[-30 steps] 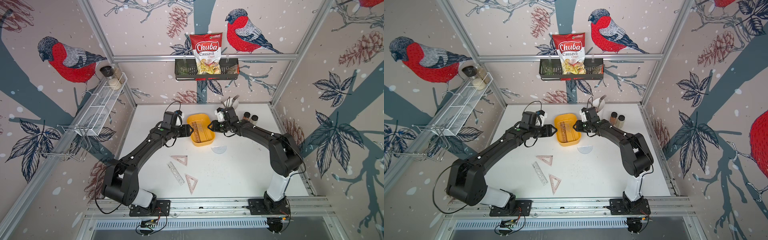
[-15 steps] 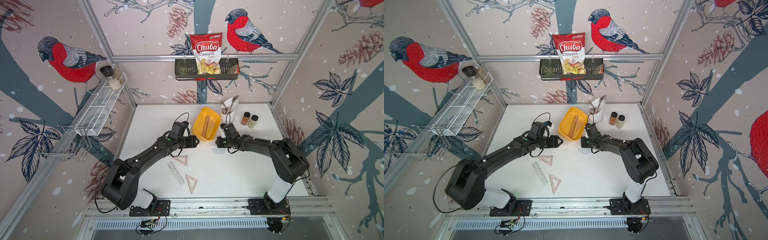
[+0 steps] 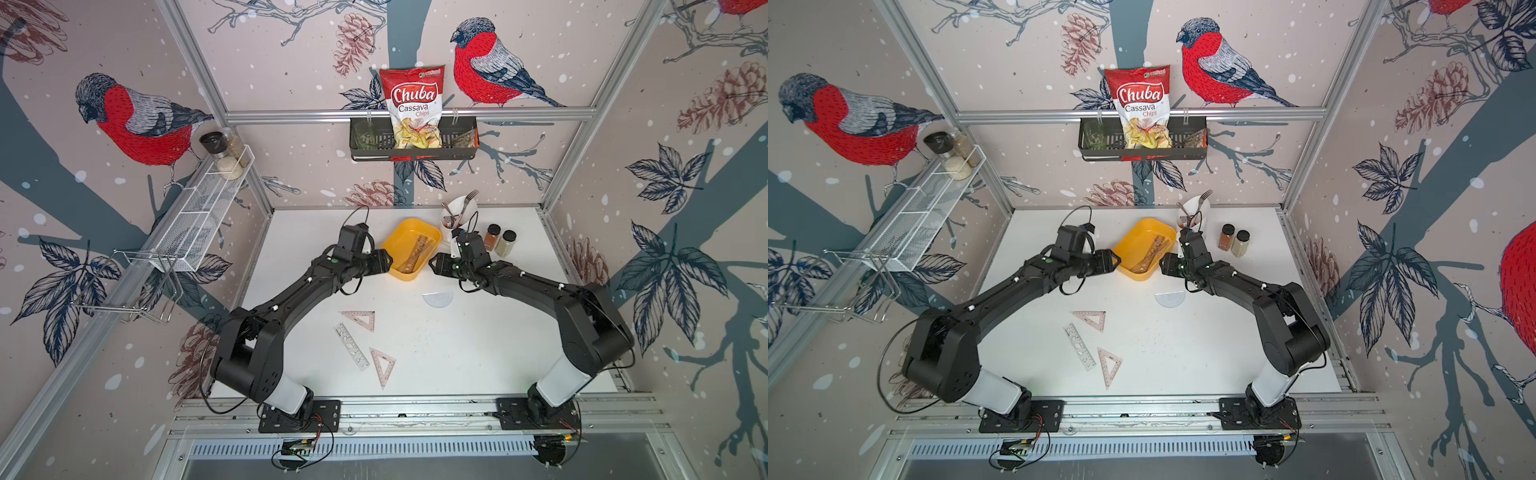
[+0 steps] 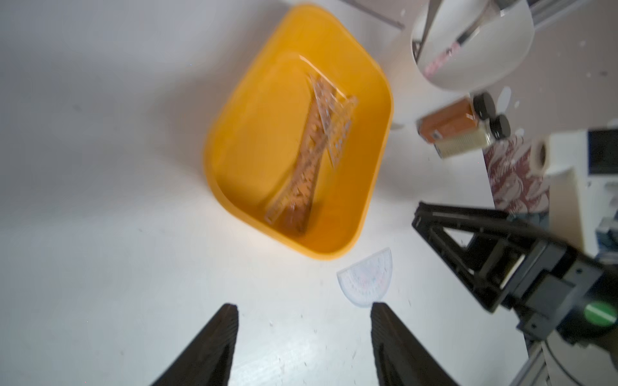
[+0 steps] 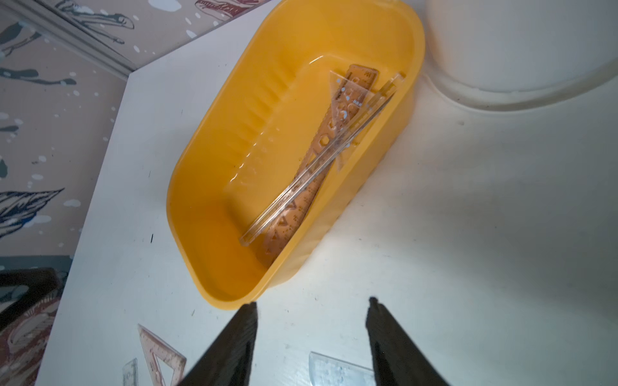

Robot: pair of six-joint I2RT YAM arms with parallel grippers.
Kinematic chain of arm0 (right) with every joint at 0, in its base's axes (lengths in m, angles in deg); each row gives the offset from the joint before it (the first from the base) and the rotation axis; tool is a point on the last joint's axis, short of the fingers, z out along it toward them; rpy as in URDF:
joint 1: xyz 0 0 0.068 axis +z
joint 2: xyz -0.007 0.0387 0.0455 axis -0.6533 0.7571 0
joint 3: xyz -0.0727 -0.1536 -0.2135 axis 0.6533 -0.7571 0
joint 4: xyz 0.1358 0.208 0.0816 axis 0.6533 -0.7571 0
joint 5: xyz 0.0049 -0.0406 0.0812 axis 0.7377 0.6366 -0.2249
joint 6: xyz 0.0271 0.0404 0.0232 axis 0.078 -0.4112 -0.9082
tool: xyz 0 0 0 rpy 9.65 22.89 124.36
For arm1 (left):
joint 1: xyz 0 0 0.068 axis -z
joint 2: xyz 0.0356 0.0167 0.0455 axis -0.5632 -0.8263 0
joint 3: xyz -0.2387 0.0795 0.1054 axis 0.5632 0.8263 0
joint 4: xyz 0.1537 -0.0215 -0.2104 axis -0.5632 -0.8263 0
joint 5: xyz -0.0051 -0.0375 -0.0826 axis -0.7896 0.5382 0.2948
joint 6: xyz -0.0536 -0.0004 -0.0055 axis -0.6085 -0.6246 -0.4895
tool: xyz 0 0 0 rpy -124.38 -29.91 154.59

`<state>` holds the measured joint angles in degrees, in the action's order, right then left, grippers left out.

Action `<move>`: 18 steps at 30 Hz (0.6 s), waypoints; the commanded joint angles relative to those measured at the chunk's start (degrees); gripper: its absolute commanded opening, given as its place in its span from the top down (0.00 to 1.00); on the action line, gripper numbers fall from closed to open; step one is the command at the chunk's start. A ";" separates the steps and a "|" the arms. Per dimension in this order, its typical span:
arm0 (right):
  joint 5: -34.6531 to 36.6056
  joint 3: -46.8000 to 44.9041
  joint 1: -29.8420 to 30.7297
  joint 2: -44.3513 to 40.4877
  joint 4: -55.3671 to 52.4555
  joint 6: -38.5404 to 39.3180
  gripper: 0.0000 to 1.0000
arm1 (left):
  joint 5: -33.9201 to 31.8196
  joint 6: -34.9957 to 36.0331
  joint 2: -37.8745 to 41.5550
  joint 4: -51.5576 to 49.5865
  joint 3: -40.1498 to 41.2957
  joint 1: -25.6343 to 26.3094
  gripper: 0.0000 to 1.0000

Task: Put the scattered rulers into the storage box
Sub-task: Adjust the storage box at the center of the board.

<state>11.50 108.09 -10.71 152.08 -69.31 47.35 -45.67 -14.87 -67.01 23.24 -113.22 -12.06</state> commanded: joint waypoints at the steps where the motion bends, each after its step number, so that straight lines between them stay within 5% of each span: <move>1: -1.92 3.76 -0.20 4.12 3.62 -4.31 0.32 | -1.36 2.88 -8.78 -7.55 -11.25 -2.62 0.32; 8: -3.49 13.93 -0.88 13.80 1.73 -1.94 0.31 | 5.39 2.96 -22.70 -9.52 -20.22 -2.95 0.33; 18: -7.83 26.20 -0.91 22.80 -1.54 1.73 0.35 | 11.00 3.35 -21.40 -6.39 -15.50 -3.57 0.40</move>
<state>7.09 131.78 -11.89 173.24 -70.27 47.13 -37.80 -12.84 -89.35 15.72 -129.79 -15.43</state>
